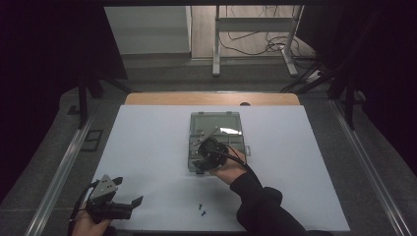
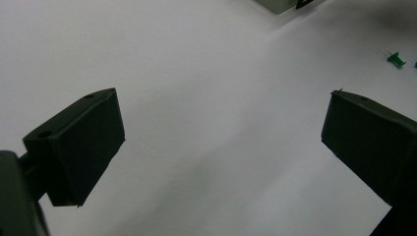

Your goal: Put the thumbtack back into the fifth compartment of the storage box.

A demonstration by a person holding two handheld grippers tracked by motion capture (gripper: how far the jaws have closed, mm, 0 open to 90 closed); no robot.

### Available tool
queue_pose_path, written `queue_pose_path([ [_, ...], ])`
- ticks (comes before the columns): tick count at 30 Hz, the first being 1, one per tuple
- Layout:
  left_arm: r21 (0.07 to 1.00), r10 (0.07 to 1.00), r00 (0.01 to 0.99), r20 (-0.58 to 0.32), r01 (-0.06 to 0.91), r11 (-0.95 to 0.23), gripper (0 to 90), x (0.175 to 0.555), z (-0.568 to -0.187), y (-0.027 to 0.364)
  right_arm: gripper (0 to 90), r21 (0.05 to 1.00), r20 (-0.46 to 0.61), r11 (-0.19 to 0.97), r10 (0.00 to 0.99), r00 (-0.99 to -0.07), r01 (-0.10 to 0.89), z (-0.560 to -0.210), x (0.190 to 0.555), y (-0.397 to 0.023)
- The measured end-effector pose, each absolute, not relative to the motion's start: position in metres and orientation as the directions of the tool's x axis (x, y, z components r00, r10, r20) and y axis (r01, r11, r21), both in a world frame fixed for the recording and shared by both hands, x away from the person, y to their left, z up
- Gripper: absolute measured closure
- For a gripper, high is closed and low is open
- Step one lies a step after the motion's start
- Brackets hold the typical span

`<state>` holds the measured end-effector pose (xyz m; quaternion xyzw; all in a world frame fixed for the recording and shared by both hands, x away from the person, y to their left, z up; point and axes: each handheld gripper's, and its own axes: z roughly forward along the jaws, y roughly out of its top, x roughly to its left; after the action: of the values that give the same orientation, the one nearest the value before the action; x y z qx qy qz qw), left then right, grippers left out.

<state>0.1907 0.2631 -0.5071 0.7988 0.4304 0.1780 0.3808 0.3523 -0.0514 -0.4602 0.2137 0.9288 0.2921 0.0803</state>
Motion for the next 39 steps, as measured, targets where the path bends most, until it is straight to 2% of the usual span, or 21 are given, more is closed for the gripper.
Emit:
queue_pose_path([
  [11, 0.76, 0.823, 0.566, -0.04, 0.553, -0.343, 2.9, 0.191, -0.507, 0.263, 12.3, 0.555, -0.035, 0.77, 0.399, -0.916, 0.314, -0.461, 0.323, -0.065],
  [17, 0.759, 0.823, 0.566, -0.039, 0.553, -0.344, 2.9, 0.191, -0.507, 0.262, 4.0, 0.542, 0.002, 0.768, 0.404, -0.915, 0.34, -0.466, 0.312, -0.075],
  [25, 0.757, 0.822, 0.568, -0.037, 0.553, -0.348, 2.9, 0.191, -0.507, 0.262, 4.6, 0.513, 0.013, 0.785, 0.398, -0.917, 0.348, -0.475, 0.296, -0.083],
  [32, 0.756, 0.822, 0.568, -0.037, 0.554, -0.348, 2.9, 0.191, -0.507, 0.262, 6.8, 0.463, 0.029, 0.825, 0.352, -0.936, 0.324, -0.484, 0.28, -0.083],
  [36, 0.756, 0.822, 0.569, -0.036, 0.553, -0.35, 2.9, 0.191, -0.507, 0.262, 18.6, 0.449, 0.001, 0.845, 0.323, -0.946, 0.289, -0.487, 0.268, -0.08],
  [39, 0.756, 0.822, 0.569, -0.036, 0.553, -0.349, 3.0, 0.191, -0.507, 0.262, 33.8, 0.443, 0.014, 0.854, 0.297, -0.955, 0.272, -0.49, 0.262, -0.078],
])
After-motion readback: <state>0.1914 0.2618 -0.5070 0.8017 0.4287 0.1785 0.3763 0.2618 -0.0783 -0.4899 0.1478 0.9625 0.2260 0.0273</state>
